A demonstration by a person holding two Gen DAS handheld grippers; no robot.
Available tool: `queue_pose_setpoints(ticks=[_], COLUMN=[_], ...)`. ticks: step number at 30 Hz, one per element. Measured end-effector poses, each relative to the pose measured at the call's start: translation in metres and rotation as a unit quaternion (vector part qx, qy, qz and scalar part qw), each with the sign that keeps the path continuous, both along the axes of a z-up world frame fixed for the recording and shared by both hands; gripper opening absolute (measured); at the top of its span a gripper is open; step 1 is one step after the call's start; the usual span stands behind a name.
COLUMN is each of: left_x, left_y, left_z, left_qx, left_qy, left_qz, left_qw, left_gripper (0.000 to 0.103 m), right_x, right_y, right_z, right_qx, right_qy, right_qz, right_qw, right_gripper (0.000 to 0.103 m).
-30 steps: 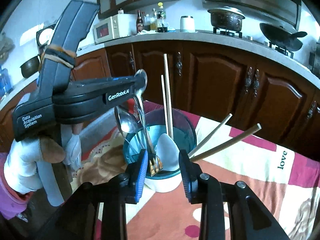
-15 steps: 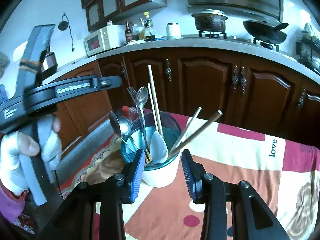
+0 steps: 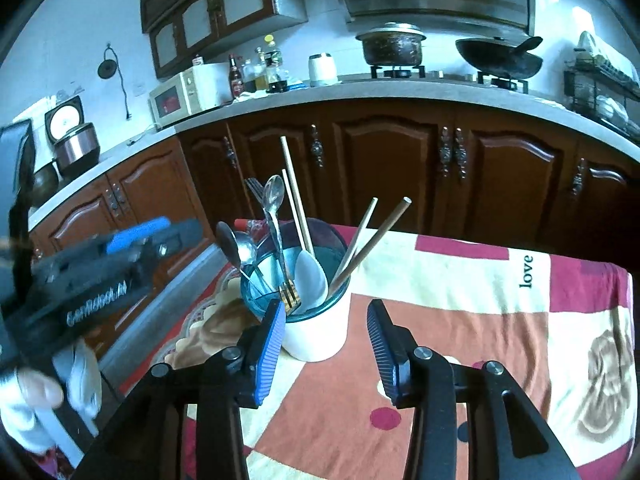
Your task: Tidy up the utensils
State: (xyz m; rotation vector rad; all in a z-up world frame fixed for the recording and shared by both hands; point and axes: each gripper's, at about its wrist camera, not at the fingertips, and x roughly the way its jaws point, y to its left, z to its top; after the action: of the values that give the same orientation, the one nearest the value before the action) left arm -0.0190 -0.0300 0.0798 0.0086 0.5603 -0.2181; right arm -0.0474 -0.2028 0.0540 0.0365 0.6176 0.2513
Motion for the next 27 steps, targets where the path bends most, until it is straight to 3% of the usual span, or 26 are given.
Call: queue_pose_setpoints(ticks=[27], left_x=[-0.045], left_y=[0.001], left_z=[0.011], left_qx=[0.005], left_qy=[-0.019], left_qz=[0.034], left_qw=[0.9992], left_gripper=[0.04], right_x=[-0.028], right_y=[0.009], right_z=[0.018], right_qx=[0.004], right_qy=[-0.012], right_qz=[-0.027], right_qw=[1.0], right_gripper=[0.05])
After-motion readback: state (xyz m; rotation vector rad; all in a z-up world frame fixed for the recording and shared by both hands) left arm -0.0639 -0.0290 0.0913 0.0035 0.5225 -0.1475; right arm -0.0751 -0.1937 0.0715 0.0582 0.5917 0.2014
